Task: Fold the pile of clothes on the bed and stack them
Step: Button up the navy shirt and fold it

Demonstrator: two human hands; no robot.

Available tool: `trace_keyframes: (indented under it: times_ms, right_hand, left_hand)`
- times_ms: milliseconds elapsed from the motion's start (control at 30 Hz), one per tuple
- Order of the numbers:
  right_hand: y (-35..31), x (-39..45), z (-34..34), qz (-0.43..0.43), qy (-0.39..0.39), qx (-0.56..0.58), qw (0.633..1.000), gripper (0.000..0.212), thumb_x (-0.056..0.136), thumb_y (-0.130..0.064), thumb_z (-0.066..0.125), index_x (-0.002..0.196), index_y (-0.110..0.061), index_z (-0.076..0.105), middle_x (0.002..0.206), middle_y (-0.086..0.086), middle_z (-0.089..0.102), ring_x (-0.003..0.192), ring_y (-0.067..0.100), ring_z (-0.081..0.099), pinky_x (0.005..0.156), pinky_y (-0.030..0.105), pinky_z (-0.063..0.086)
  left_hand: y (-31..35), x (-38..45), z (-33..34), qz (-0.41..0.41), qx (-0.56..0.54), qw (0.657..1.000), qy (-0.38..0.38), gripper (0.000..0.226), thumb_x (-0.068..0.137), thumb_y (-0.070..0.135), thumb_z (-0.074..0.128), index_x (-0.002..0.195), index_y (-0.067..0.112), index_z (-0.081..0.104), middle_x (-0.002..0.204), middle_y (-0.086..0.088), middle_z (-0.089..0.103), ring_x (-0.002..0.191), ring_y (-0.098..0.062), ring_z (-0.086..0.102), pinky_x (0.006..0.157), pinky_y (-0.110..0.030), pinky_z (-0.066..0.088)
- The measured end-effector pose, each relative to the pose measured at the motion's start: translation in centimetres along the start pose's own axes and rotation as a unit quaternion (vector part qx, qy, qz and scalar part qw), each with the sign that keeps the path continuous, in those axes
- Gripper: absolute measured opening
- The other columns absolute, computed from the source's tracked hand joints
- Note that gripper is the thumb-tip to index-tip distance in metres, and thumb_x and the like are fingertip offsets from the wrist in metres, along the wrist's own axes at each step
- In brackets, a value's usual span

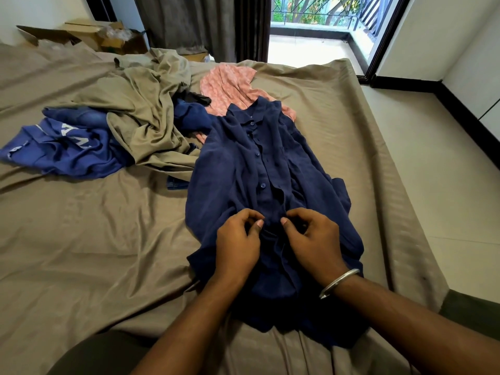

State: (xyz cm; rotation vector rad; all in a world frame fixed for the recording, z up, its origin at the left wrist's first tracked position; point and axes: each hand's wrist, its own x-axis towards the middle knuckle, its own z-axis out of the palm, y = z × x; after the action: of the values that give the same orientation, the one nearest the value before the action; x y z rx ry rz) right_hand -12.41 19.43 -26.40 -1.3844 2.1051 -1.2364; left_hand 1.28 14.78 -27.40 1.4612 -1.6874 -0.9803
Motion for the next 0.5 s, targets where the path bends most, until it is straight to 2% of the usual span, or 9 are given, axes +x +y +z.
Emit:
trace_keyframes:
  times_ms: [100, 167, 233, 367, 500]
  right_hand:
    - [0.2, -0.1, 0.1, 0.006, -0.024, -0.011, 1.000, 0.016, 0.087, -0.018, 0.070, 0.102, -0.020, 0.073, 0.083, -0.014, 0.069, 0.074, 0.002, 0.065, 0.070, 0.010, 0.050]
    - [0.5, -0.1, 0.3, 0.003, -0.036, -0.019, 0.999, 0.018, 0.087, -0.020, 0.069, 0.105, -0.022, 0.074, 0.091, -0.010, 0.072, 0.078, 0.002, 0.065, 0.077, 0.023, 0.056]
    - [0.7, -0.1, 0.5, 0.003, -0.039, -0.010, 0.999, 0.015, 0.089, -0.024, 0.068, 0.103, -0.023, 0.074, 0.092, -0.009, 0.071, 0.080, 0.003, 0.064, 0.078, 0.028, 0.056]
    - [0.4, -0.1, 0.5, -0.010, -0.043, 0.011, 0.999, 0.011, 0.091, -0.034, 0.067, 0.092, -0.025, 0.073, 0.082, -0.011, 0.068, 0.077, 0.002, 0.064, 0.072, 0.027, 0.055]
    - [0.3, 0.0, 0.4, 0.003, -0.040, -0.014, 0.999, 0.007, 0.089, -0.027, 0.069, 0.082, -0.025, 0.069, 0.065, -0.007, 0.063, 0.061, 0.006, 0.060, 0.059, 0.024, 0.051]
  left_hand:
    - [-0.6, 0.0, 0.1, 0.033, 0.065, 0.997, -0.004, 0.010, 0.094, 0.021, 0.062, 0.098, 0.025, 0.070, 0.097, 0.009, 0.063, 0.087, -0.004, 0.060, 0.071, -0.011, 0.043]
    - [-1.1, -0.1, 0.3, 0.044, 0.084, 0.995, 0.003, 0.015, 0.095, 0.021, 0.062, 0.104, 0.022, 0.073, 0.099, 0.008, 0.058, 0.091, -0.008, 0.059, 0.078, -0.021, 0.050]
    - [-1.3, -0.3, 0.6, 0.070, 0.118, 0.990, 0.025, 0.018, 0.095, 0.023, 0.061, 0.107, 0.020, 0.074, 0.099, 0.007, 0.055, 0.095, -0.011, 0.054, 0.078, -0.027, 0.051]
    - [-1.3, -0.5, 1.0, 0.118, 0.168, 0.977, 0.051, 0.025, 0.091, 0.037, 0.065, 0.107, 0.019, 0.073, 0.097, 0.005, 0.056, 0.094, -0.013, 0.048, 0.066, -0.026, 0.047]
    - [-1.8, -0.4, 1.2, 0.120, 0.202, 0.971, 0.032, 0.029, 0.090, 0.037, 0.067, 0.111, 0.018, 0.073, 0.102, 0.004, 0.061, 0.099, -0.017, 0.051, 0.064, -0.026, 0.046]
